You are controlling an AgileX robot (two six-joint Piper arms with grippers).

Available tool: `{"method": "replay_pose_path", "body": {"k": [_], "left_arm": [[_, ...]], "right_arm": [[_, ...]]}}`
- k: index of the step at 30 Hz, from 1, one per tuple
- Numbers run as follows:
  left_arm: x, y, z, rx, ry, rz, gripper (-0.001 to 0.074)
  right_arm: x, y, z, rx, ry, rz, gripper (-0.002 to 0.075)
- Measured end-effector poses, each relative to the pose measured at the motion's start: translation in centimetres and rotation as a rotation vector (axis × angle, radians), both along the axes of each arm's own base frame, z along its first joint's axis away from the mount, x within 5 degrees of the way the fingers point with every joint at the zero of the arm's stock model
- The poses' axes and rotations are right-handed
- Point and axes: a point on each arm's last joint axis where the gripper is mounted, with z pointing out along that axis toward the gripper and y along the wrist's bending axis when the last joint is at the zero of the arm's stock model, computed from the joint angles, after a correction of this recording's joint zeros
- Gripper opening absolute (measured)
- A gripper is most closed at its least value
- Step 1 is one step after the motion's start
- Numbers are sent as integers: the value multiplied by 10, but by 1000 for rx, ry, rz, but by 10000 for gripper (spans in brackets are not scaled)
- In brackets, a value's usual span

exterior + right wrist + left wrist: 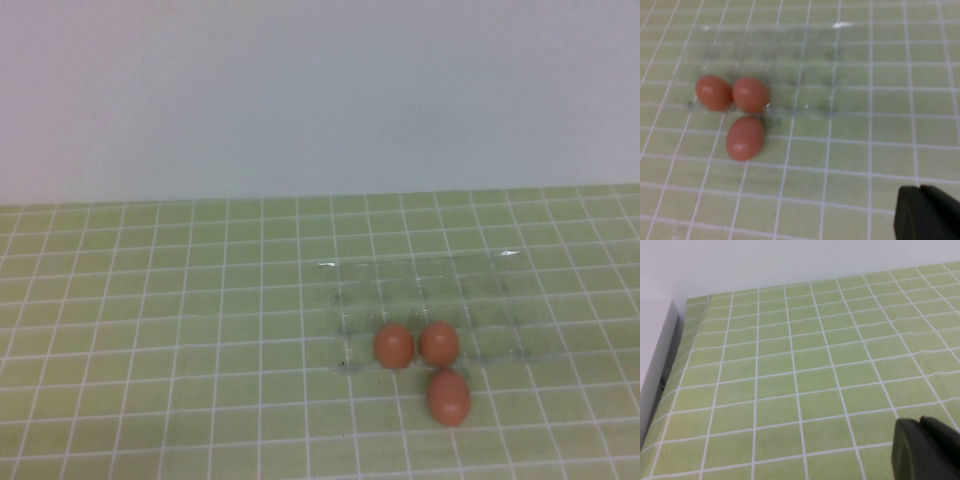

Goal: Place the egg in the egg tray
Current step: Pick up the egg

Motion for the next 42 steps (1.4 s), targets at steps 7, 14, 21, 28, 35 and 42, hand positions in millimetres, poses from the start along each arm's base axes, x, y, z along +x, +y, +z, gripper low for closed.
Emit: {"method": "replay_pose_path", "body": {"k": [7,14,21,28,35,42], "left_arm": [[0,0,0,0,0,0,-2],[0,0,0,0,0,0,-2],[0,0,0,0,0,0,-2],[0,0,0,0,0,0,-2],[0,0,0,0,0,0,-1],[0,0,0,0,0,0,-1]], "right_arm": [[36,39,-16,10,224,160,0],[90,86,-34,28,439,153,152],[137,118,-69,-40,636,177,435],[170,146,-88,-47,731,155,487],[189,154,-98,-87,735,167,523],[193,155,-109,-98,744,172,525]]}}
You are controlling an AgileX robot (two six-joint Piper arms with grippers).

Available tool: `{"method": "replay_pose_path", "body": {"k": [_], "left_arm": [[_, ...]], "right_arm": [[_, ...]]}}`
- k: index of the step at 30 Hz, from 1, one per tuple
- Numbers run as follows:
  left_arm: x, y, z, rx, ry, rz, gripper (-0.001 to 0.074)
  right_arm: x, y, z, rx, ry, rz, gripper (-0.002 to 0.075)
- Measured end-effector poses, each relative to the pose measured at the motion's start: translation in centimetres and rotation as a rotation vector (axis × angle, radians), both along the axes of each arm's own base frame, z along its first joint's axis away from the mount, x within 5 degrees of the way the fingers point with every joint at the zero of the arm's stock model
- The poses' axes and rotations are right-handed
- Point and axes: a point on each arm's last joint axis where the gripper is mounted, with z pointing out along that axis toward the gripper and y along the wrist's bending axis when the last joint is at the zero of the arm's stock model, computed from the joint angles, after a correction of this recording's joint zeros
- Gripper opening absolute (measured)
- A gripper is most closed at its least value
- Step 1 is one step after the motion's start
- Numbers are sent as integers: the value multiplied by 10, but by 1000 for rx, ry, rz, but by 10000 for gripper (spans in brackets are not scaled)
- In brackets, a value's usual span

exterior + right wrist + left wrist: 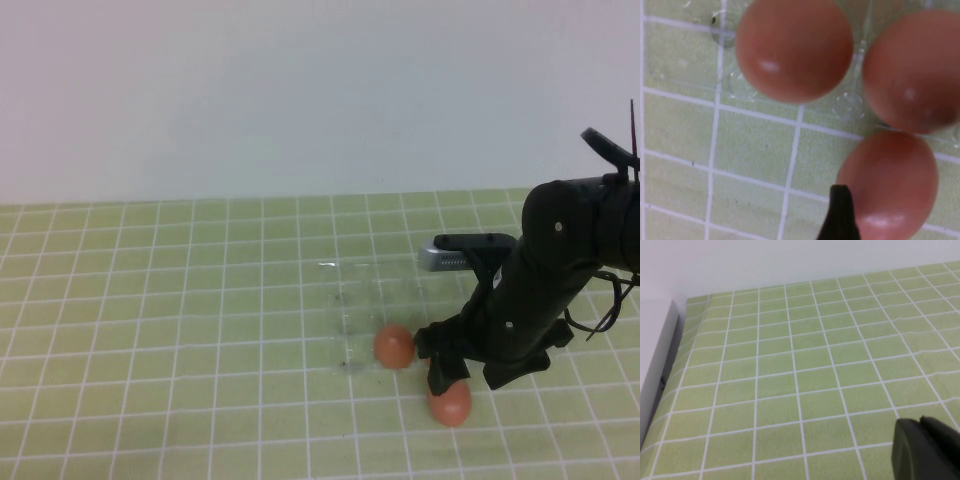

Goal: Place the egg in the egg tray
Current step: Pick up the egg

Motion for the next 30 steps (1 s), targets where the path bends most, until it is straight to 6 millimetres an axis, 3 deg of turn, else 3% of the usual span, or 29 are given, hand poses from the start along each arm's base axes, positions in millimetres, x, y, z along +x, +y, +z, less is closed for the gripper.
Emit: {"method": "replay_pose_path", "body": {"k": [30], "left_arm": [[0,0,0,0,0,0,-2]], "right_arm": [[11,21,-30,-5,35,18,519]]}}
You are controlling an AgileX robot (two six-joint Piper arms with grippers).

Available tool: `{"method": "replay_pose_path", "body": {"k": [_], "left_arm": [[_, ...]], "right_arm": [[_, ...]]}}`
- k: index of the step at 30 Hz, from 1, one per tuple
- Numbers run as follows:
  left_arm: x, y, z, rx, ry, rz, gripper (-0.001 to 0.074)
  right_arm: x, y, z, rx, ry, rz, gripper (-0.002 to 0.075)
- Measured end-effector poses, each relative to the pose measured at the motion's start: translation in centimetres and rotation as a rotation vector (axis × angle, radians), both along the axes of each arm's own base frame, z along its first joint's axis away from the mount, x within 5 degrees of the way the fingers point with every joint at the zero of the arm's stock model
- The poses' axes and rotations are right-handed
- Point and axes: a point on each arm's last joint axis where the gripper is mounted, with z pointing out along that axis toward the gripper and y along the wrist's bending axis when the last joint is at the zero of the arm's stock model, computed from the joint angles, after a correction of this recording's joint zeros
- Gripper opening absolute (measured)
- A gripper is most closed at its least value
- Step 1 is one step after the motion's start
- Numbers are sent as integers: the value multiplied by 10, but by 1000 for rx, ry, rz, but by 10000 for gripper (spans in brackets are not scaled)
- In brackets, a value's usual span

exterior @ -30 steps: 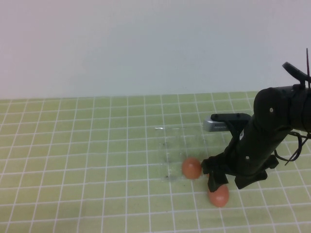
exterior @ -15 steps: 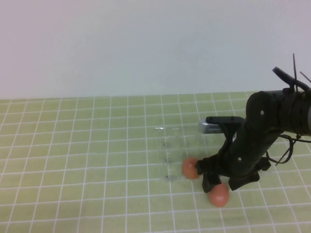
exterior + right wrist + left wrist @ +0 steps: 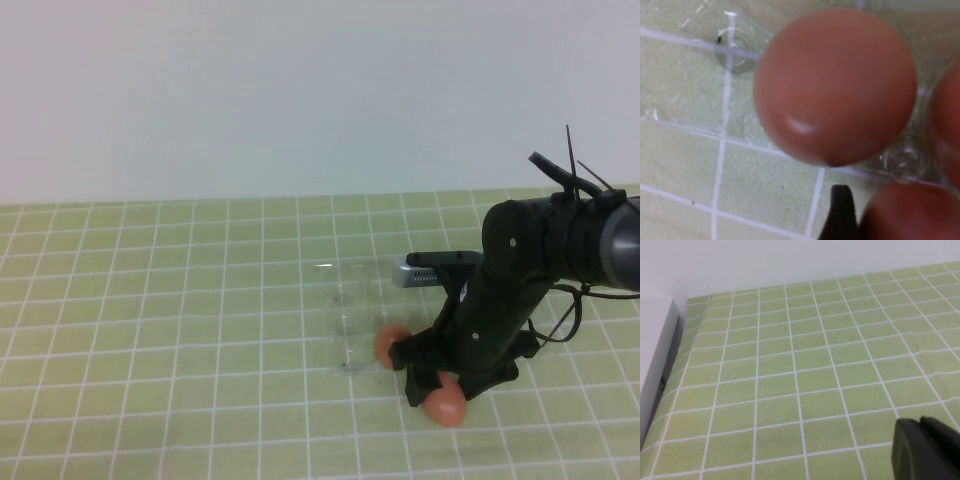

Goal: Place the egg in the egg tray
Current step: Pick up the egg

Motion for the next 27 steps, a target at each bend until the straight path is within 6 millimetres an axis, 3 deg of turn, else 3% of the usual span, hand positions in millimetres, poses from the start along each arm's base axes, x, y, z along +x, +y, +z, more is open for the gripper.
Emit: {"method": "replay_pose_path", "body": {"k": [27], "left_arm": [[0,0,0,0,0,0,-2]], "right_arm": [[-2,10,5,-4,-40,133,512]]}}
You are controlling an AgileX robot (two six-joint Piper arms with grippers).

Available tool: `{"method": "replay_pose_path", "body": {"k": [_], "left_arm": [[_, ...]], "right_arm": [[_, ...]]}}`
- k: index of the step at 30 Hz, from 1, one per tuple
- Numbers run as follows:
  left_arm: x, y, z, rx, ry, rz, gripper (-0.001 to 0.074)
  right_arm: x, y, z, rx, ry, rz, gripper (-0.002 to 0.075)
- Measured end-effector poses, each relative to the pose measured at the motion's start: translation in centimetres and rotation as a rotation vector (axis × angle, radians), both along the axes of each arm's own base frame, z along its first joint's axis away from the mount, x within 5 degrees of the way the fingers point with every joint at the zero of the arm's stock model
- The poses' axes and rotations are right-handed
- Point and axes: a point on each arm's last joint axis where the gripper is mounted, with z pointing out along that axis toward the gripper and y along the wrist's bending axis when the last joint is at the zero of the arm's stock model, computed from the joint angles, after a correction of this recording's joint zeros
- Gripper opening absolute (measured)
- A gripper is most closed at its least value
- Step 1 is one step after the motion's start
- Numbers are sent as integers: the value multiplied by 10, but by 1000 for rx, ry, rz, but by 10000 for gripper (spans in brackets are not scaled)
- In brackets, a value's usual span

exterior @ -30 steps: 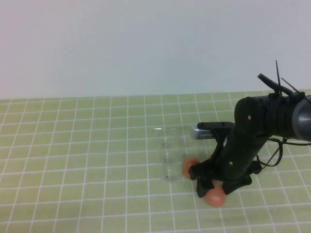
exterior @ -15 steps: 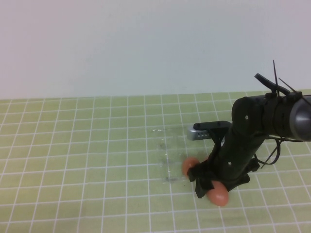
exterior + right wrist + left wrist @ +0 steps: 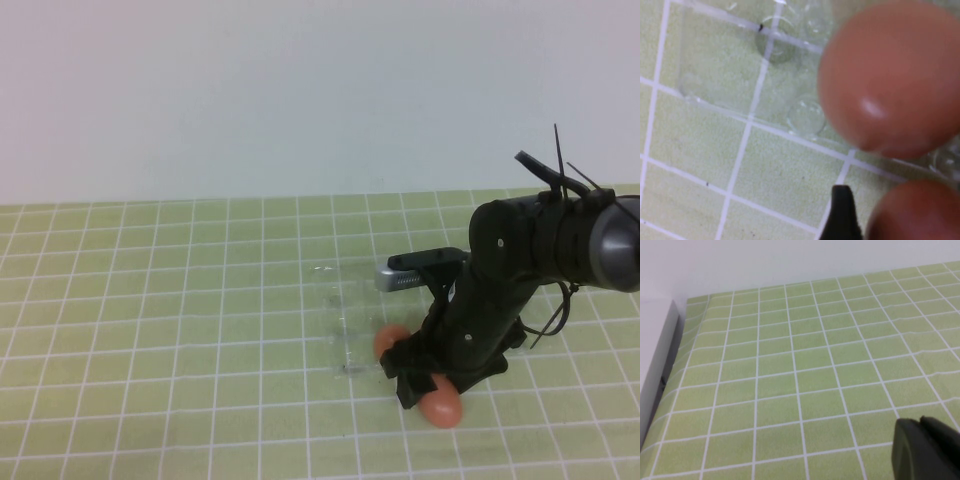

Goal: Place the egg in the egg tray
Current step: Pick up the egg

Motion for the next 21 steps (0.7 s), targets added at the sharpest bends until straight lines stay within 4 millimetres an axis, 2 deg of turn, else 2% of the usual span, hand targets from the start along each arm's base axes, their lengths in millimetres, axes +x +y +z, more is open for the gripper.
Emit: {"method": "replay_pose_path", "body": {"k": [5,12,21], "left_arm": [[0,0,0,0,0,0,-2],[0,0,0,0,0,0,-2],[0,0,0,0,0,0,-2]], "right_arm": [[0,0,0,1,-3,0,500],[1,0,0,1,-10,26,387],[-1,0,1,-6,-2,74,358]]}}
